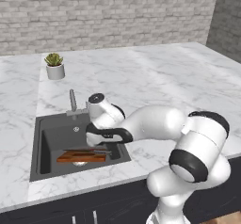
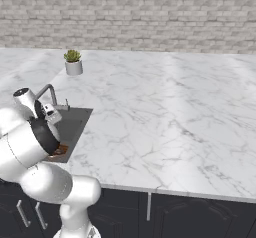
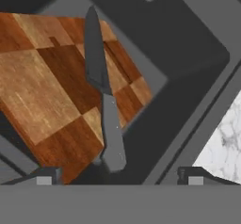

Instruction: Move the cutting board and knife to the sink. Then move spray from the cabinet to the counter.

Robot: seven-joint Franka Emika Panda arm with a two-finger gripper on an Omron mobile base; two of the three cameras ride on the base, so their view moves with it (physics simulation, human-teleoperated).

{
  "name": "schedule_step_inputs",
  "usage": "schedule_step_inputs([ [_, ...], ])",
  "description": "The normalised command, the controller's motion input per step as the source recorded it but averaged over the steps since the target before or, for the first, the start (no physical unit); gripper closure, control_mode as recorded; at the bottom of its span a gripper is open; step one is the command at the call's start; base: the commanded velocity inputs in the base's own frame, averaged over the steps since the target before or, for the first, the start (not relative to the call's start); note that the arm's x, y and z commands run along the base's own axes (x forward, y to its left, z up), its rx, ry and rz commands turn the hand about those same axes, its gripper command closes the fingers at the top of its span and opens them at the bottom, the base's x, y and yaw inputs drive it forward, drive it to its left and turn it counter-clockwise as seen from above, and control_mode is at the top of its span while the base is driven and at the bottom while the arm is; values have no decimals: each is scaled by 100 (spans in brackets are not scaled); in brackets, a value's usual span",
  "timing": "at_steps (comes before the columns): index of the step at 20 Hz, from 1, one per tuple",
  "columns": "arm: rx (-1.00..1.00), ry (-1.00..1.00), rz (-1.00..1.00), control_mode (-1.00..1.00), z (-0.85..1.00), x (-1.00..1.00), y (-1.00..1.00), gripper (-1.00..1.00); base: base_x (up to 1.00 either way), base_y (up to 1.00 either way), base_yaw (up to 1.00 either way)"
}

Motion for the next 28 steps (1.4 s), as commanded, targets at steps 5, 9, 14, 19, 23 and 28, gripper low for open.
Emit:
schedule_step_inputs([
  [5,15,-24,-4,-100,100,-58,-9,-100,0,0,0],
  [9,18,-28,-10,-100,100,-95,-37,-100,0,0,0],
  [14,21,-56,-7,-100,92,-72,-24,-100,0,0,0],
  [19,11,-25,0,-100,24,-24,-9,-100,0,0,0],
  [23,0,0,4,-100,-2,-27,-1,-100,0,0,0],
  [28,0,0,0,100,0,0,0,-100,-99,-7,62],
])
